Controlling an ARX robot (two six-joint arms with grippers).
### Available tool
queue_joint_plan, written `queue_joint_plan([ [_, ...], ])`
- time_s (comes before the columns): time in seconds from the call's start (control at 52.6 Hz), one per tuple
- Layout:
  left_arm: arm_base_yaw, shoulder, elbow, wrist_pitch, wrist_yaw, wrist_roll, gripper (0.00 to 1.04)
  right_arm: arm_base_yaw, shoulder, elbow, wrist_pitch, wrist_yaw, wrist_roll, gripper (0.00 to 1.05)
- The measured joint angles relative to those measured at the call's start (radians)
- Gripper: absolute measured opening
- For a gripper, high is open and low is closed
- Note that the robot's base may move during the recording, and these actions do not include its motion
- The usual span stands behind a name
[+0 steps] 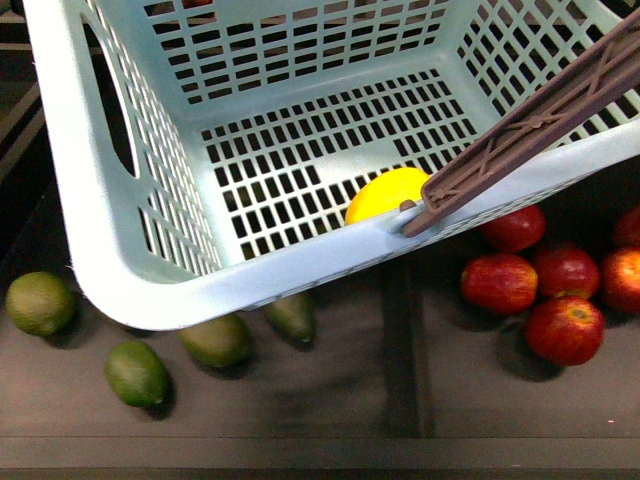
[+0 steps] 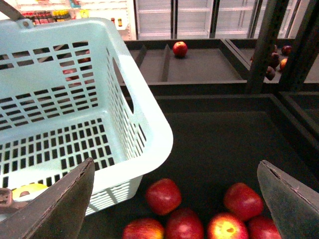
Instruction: Pick lemon and mango into basket
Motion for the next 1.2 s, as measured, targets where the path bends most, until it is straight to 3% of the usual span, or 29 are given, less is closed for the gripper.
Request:
queue_joint_plan([
  [1.197,-0.002,0.0,-0.002,0.0,-0.004,0.002,0.06,0.0,-0.003,-0.002,0.0,0.001,0.0,0.96],
])
